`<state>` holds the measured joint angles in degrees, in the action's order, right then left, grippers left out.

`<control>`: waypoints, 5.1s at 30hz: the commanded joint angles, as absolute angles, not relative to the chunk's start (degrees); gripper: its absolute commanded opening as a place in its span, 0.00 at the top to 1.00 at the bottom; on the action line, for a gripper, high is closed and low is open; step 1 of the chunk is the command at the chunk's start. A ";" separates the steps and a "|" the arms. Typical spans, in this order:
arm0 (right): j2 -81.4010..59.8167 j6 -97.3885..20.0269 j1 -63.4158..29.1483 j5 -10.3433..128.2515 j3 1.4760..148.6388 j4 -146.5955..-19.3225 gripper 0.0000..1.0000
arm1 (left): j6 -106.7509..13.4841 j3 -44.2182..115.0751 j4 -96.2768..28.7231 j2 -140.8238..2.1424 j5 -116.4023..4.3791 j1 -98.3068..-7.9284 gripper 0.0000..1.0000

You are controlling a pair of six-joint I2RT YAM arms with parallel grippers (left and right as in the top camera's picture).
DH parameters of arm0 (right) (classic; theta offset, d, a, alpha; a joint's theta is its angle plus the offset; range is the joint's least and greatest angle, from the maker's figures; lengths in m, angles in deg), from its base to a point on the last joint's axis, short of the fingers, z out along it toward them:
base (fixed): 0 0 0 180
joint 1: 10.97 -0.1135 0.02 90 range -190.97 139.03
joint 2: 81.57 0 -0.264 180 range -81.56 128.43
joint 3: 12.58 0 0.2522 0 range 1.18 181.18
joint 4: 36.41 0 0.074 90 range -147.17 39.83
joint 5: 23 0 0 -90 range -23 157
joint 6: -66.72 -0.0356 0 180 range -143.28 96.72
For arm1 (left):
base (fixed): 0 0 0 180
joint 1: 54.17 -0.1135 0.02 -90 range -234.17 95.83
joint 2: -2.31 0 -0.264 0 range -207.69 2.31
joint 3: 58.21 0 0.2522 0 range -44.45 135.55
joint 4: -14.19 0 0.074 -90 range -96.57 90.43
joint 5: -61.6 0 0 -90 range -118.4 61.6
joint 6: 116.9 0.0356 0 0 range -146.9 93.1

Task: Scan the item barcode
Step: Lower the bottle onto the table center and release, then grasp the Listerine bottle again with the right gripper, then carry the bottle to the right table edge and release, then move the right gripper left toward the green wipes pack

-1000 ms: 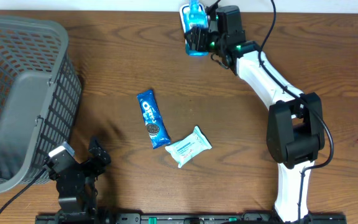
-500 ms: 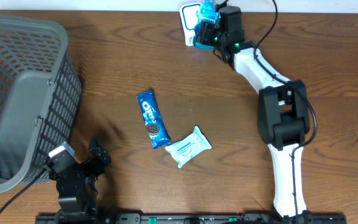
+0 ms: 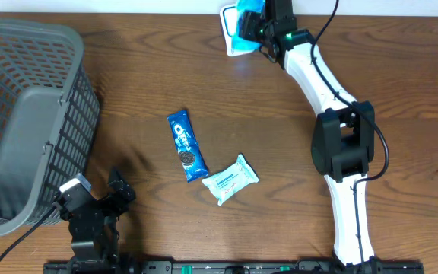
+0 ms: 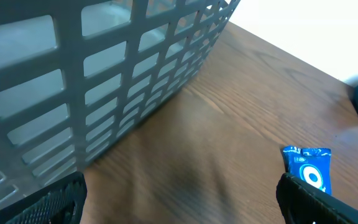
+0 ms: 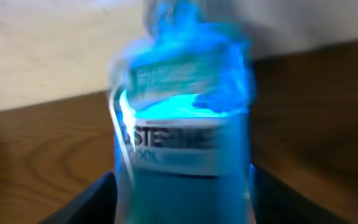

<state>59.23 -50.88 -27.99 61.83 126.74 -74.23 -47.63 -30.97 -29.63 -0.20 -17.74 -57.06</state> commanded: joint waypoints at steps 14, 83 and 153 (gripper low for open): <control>56.67 -46.81 -20.97 61.22 143.07 -119.06 0.14 | -46.67 -30.86 -29.57 -0.17 -17.24 -57.33 0.02; 56.71 -112.67 -41.49 67.23 93.10 -117.37 0.01 | -46.67 -30.86 -29.57 -0.17 -17.24 -57.33 0.02; 36.10 -62.55 25.24 78.07 88.38 -90.16 0.45 | -46.67 -30.86 -29.57 -0.17 -17.24 -57.33 0.02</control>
<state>38.68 -65.87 22.85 76.32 88.05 -91.69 -47.63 -30.97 -29.63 -0.22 -17.74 -57.08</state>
